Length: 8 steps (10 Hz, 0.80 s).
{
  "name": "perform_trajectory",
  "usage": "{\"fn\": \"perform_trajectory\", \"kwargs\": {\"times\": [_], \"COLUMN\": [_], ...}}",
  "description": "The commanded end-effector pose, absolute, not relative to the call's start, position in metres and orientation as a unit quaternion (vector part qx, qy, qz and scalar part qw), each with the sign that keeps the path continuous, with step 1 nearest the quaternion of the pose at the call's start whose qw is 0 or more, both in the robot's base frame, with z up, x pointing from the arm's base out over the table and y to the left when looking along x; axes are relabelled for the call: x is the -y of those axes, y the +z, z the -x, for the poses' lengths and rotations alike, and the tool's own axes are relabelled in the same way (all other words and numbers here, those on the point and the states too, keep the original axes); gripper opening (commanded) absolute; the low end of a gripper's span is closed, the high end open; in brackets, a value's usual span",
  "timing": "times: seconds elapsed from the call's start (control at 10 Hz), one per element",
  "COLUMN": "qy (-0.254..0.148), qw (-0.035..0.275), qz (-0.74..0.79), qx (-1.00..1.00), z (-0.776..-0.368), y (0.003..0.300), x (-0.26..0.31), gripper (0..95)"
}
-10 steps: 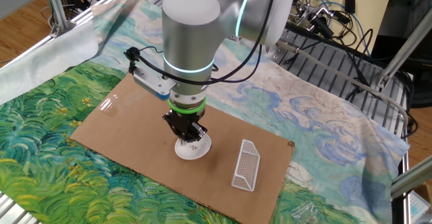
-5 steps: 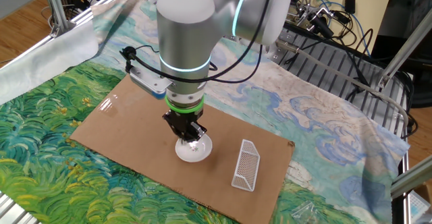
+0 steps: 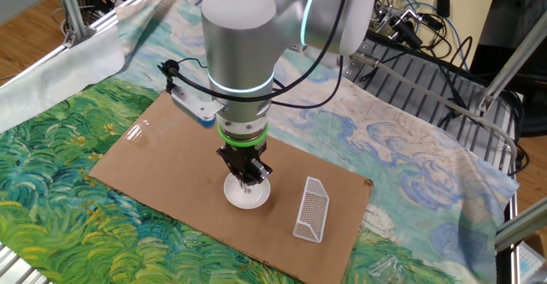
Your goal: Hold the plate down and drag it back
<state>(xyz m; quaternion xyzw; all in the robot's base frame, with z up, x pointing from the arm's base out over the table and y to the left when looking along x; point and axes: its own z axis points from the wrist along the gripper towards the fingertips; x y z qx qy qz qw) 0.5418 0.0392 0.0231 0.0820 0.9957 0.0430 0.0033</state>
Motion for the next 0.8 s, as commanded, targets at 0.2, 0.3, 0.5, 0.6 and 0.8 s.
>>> {"fn": "perform_trajectory", "kwargs": {"times": [0.2,0.3,0.5,0.6,0.8], "qy": [0.020,0.019,0.014,0.014,0.013], "qw": [0.005,0.005,0.006,0.006,0.007], "qz": [-0.073,-0.072,-0.069,-0.068,-0.067], "qx": [-0.997,-0.997,-0.998,-0.998,-0.998], "z": [-0.5389,-0.5378,-0.5366,-0.5364,-0.5362], "y": [0.0193,0.0188,0.0180,0.0178,0.0173], "x": [-0.0403,-0.0403,-0.0403,-0.0402,-0.0392], "gripper": [0.0,0.0,0.0,0.0,0.0]}}
